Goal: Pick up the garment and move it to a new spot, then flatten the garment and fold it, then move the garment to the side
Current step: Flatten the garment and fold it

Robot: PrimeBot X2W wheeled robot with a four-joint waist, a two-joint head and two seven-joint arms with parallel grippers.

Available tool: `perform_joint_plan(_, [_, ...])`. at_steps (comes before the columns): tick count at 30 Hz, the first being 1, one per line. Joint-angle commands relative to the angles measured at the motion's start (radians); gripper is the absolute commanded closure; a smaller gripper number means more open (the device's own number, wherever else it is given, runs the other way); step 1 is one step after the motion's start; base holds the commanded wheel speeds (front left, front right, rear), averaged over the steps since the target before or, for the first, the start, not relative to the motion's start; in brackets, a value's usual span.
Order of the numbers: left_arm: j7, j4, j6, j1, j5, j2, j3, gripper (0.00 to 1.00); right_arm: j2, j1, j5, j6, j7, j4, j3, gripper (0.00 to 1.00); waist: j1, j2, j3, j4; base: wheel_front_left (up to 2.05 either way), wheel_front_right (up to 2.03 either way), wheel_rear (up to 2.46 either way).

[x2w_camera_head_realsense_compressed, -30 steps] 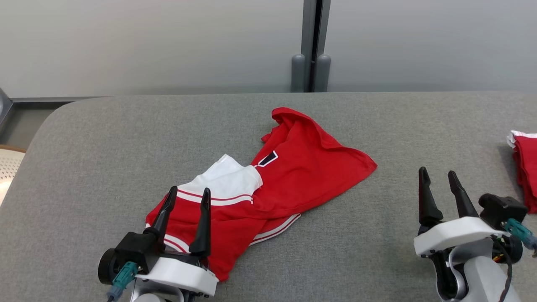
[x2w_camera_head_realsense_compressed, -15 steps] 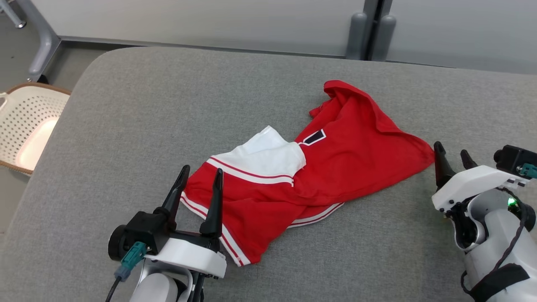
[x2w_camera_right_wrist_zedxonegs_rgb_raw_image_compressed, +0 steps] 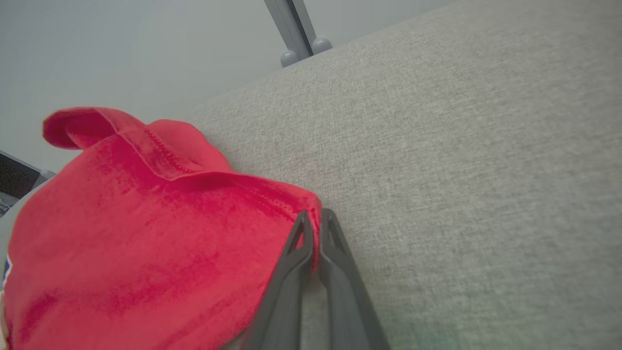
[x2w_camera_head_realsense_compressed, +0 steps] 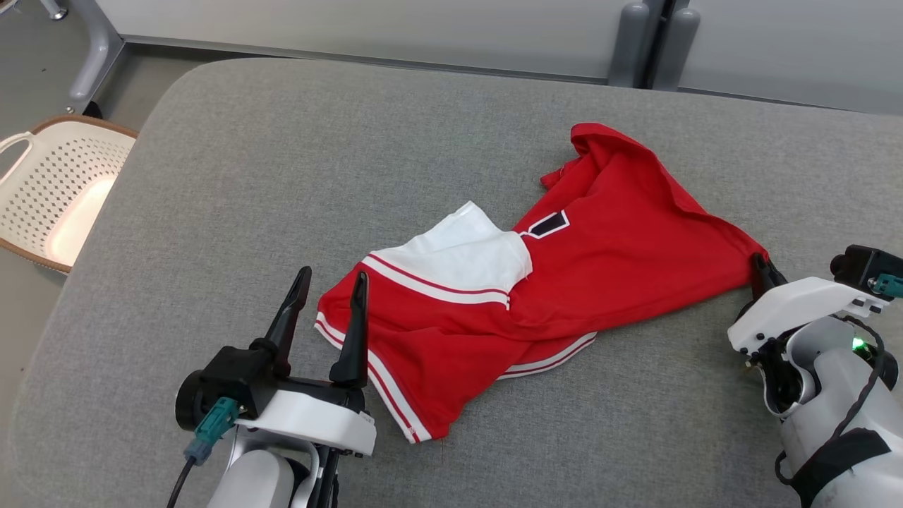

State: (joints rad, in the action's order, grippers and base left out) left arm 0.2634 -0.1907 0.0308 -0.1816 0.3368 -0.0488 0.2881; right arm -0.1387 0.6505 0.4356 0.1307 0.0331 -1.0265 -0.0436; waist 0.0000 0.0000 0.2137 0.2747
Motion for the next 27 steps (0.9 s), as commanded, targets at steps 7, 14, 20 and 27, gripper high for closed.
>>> perform_joint_plan(7, [0.002,-0.004,-0.007,-0.01,-0.024,-0.004,-0.033,0.0,-0.007,-0.056,0.068,0.0,0.071,0.032,0.035,1.0,0.0,0.0,-0.041,-0.061,0.0,0.0,0.0])
perform_joint_plan(14, [0.001,-0.059,-0.049,-0.044,-0.081,-0.014,-0.071,0.0,0.01,-0.164,0.129,0.0,0.094,0.106,0.057,1.0,0.0,0.0,-0.071,-0.146,0.0,0.0,0.0])
perform_joint_plan(20, [-0.033,-0.174,-0.103,-0.155,-0.112,-0.063,-0.036,0.0,0.037,-0.199,0.146,0.0,0.086,0.192,0.099,1.0,0.0,0.0,-0.053,-0.21,0.0,0.0,0.0])
perform_joint_plan(27, [-0.33,-0.361,-0.162,-0.464,-0.003,-0.17,0.13,0.0,0.071,-0.121,0.117,0.0,0.068,0.251,0.152,1.0,0.0,0.0,0.019,-0.303,0.0,0.0,0.0])
